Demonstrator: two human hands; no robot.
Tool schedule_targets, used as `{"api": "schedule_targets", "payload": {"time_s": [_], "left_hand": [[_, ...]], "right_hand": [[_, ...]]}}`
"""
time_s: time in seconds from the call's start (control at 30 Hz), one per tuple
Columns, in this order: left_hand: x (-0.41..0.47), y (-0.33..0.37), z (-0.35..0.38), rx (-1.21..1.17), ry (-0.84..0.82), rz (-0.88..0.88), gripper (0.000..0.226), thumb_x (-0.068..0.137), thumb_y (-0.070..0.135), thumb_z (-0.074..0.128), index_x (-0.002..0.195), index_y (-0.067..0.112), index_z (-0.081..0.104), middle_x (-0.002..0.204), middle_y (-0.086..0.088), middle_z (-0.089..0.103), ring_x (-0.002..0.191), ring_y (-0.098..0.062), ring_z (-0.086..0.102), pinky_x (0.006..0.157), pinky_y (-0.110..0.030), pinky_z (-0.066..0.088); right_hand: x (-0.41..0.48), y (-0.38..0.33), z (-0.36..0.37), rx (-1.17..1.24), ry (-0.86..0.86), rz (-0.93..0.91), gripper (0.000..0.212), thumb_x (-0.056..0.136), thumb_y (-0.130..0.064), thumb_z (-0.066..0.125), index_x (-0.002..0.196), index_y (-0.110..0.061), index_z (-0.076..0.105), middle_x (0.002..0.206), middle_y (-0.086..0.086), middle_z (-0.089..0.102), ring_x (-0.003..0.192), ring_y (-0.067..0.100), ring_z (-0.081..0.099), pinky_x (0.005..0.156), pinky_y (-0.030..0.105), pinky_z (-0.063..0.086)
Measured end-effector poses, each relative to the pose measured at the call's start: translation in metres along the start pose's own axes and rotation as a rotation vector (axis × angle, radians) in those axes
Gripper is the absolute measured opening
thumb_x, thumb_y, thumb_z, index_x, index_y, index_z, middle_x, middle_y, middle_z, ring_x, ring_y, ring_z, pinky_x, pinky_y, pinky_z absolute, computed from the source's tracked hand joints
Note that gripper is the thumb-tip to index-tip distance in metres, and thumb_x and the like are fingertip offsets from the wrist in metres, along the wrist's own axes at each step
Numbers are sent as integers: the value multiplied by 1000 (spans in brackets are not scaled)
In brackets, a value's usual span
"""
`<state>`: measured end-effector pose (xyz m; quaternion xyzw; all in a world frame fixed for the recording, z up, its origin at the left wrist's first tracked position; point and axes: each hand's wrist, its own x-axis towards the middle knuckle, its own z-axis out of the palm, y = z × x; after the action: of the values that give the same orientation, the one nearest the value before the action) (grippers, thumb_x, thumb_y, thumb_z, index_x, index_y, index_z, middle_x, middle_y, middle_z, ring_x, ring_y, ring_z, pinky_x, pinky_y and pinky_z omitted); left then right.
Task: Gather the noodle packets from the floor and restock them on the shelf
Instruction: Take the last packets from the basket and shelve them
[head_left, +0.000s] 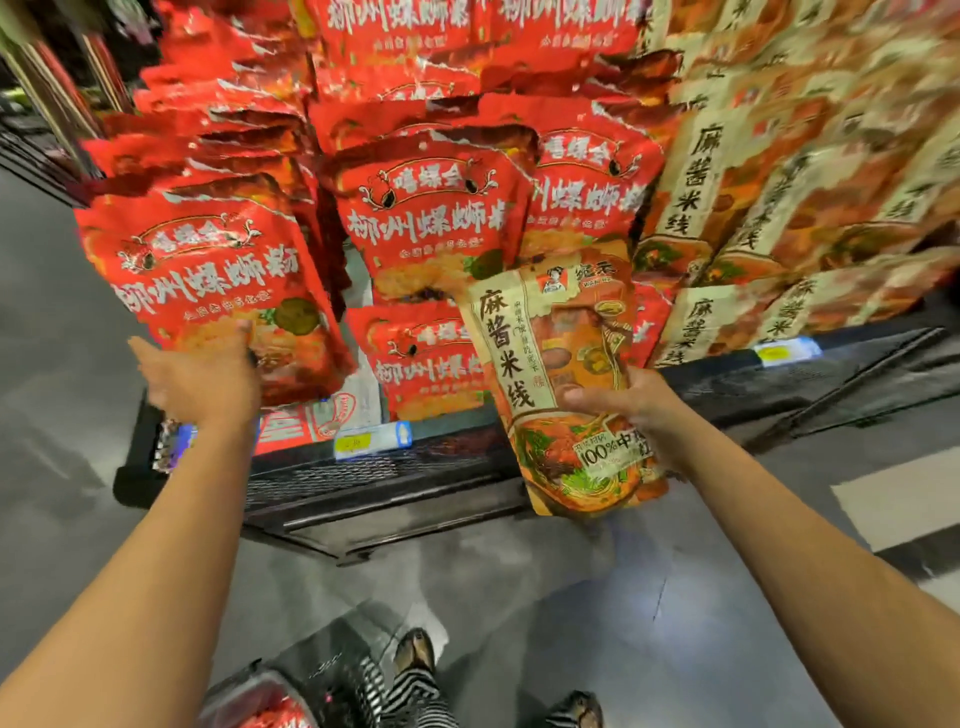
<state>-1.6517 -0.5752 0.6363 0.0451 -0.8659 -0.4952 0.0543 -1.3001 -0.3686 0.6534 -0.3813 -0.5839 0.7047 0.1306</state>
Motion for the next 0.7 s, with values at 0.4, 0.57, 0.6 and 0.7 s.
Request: {"api": "schedule_targets", "payload": {"time_s": [0.4,0.57,0.6,0.7], "left_hand": [[-230,106,84,108,-437,628,71,87,55,65,129,-1,52,124,-22,59,118,-40,52,99,-47,40],[-283,152,127,16,-697,796,64,88,55,63,132,9,54,125,-9,62,119,-28,55,101,-46,45],[-293,160,135,-2,-738,839,62,89,54,63,131,10,55,124,-8,62,118,-25,55,101,-45,45],[-317,192,168,-6,-828,894,64,88,51,67,137,12,51,134,-4,57,126,-20,49,106,-34,40]], "right_hand": [[-56,0,-160,116,129,-27,71,53,-25,91,117,-8,67,112,16,72,102,37,69,89,49,55],[-41,-21,-212,209,225,-109,68,48,-19,92,111,-6,68,106,17,73,97,37,70,83,47,58],[-36,-26,-221,210,257,-138,74,46,-21,93,113,-6,67,107,17,73,97,37,70,85,48,58],[-18,-45,-256,217,349,-228,76,44,-25,96,112,-8,68,108,16,73,98,35,71,85,47,57]]}}
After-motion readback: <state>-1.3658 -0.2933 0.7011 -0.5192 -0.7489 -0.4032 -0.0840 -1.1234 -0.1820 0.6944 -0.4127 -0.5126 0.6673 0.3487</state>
